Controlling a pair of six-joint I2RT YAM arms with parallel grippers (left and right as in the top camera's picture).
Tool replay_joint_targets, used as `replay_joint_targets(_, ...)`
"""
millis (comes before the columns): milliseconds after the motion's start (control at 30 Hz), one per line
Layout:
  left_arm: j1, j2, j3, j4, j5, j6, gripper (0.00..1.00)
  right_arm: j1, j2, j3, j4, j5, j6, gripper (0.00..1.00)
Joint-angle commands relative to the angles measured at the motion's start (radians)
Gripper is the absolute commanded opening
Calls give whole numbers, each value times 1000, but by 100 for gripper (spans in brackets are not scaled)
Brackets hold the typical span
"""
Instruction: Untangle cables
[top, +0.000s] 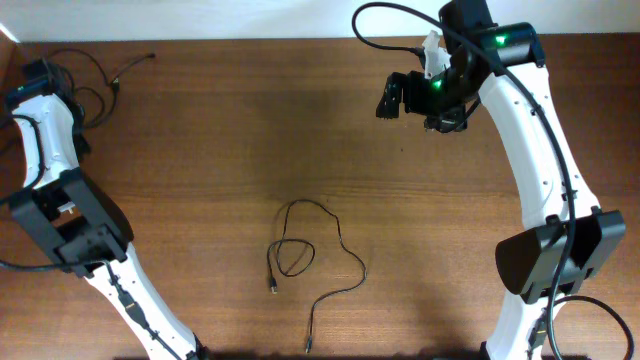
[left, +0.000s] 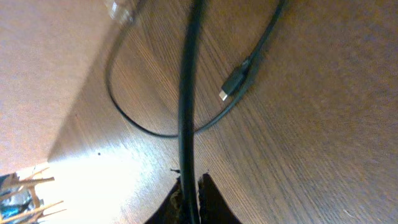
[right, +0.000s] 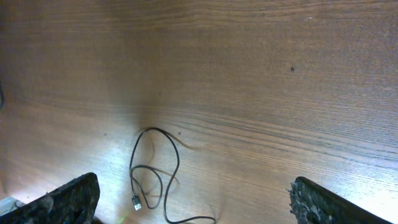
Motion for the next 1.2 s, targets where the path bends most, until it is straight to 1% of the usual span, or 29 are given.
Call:
replay_joint_targets(0,19,61,5,-20,-20,-23,13,-2,5,-2,1,13,-3,98)
replay_joint_targets(67,27,83,5,-40,-21,-23,7,-2,5,-2,1,13,-3,98)
replay_joint_targets(167,47,106,5,-71,-21,-31,6,-2,5,-2,1,13,-3,98)
replay_joint_targets(200,52,108,5,-75,-19,-33,11,-2,5,-2,1,13,-3,99)
replay_joint_targets(233,60,108,5,-79,-19,-47,22,-2,5,-2,0,13,-3,99)
replay_joint_targets(267,67,108,5,-79,-5,-50,44,-2,5,-2,0,13,-3,98)
replay_joint_targets(300,74,108,5,-83,18,-50,58,-2,5,-2,0,13,-3,98)
replay_joint_targets(433,100,108,5,-85,136,-49,65,-1,5,-2,1,13,-3,98)
replay_joint_targets(533,113,108,5,-86,200,-49,66,-1,5,-2,0,13,-3,98)
replay_joint_targets(600,123,102,6,-87,267,-49,65,-1,5,-2,0,13,-3,98)
replay_joint_targets(733,134,48,11,-71,369,-50,65,-1,5,-2,-5,13,-3,98)
replay_joint_targets(800,143,0,32,-66,376,-74,67,-1,5,-2,-11,13,-4,98)
replay_joint_targets(867,153,-53,60,-66,377,-105,67,-1,5,-2,-11,13,-3,98)
replay_joint_targets(967,160,-145,96,-58,400,-109,67,-1,5,-2,-8,13,-3,98)
replay_joint_targets(1100,160,-282,106,-19,404,-109,62,-1,5,-2,-7,13,-3,98)
replay_joint_targets(1133,158,-311,106,-6,424,-109,61,-1,5,-2,-7,13,-3,98)
replay_joint_targets(1167,156,-336,106,13,470,-109,55,-1,5,-2,-6,13,-3,98)
